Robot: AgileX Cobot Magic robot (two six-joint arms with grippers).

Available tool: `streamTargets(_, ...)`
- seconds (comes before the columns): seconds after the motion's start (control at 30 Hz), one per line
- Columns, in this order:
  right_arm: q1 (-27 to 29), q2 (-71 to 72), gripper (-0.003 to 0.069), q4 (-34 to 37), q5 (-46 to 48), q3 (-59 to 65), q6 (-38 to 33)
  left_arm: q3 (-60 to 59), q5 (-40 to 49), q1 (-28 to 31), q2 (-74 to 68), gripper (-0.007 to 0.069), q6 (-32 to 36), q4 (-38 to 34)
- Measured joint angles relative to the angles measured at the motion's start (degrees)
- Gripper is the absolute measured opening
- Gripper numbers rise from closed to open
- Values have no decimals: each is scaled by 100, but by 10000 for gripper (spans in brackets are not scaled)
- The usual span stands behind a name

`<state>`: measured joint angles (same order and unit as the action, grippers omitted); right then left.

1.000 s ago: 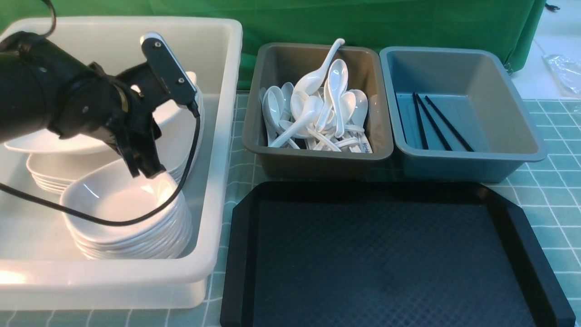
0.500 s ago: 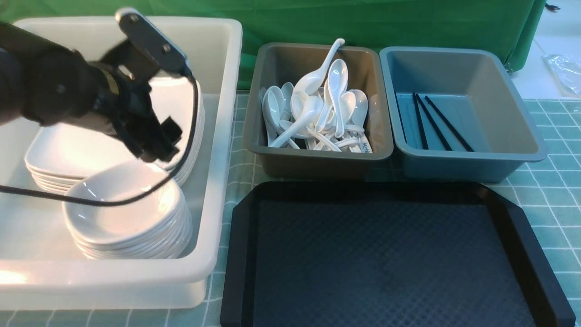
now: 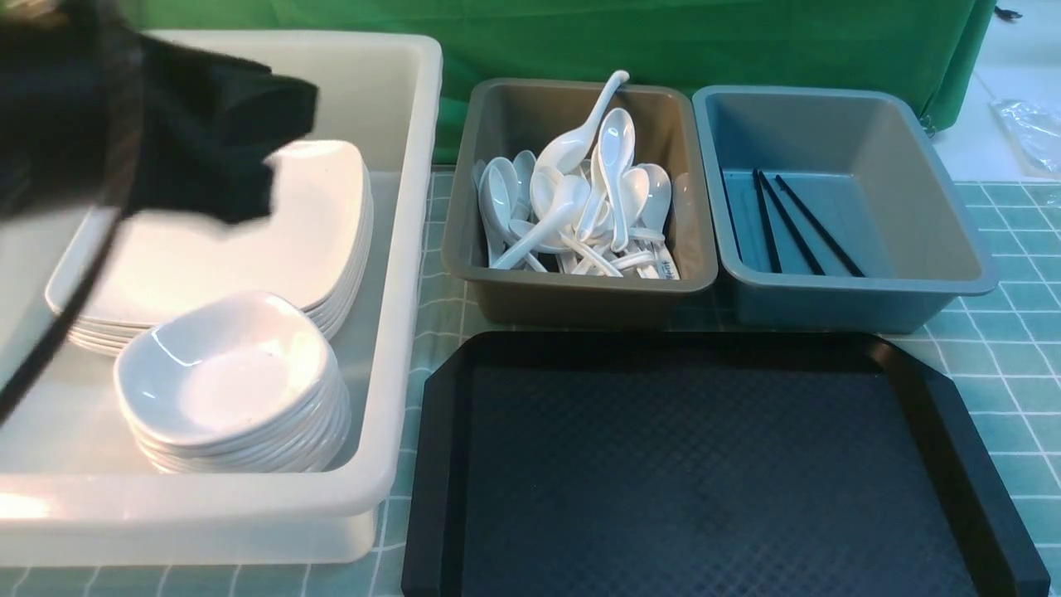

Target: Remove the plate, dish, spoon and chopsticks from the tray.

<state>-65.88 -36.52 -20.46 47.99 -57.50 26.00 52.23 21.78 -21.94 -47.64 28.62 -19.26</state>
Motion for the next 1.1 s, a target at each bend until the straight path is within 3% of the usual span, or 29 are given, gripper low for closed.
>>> streamTargets(0.07, 0, 0, 34, 0, 0, 0, 0, -687, -469, -200, 730, 25, 186, -274)
streamTargets(0.33, 0, 0, 52, 0, 0, 0, 7, -2323, -1685, -313, 2327, 9, 291, -402)
streamTargets(0.8, 49, 0, 82, 1, -5, 0, 7, -3275, -1363, -313, 2592, 11, 295, 1106)
streamTargets(0.9, 383, 4, 87, -1, -26, 0, 7, -3331, -1232, -313, 2592, 11, 295, 1149)
streamTargets(1.03, 1539, 161, 40, 73, -205, 167, -133, -3338, -1073, -313, 2592, 11, 295, 1178)
streamTargets(1.07, 1539, 181, 36, 88, -229, 196, -133, -3338, -1073, -313, 2592, 11, 295, 1178)
streamTargets(1.1, 2207, 372, 20, 254, -472, 550, -451, -3340, -1053, -313, 2592, 11, 295, 1187)
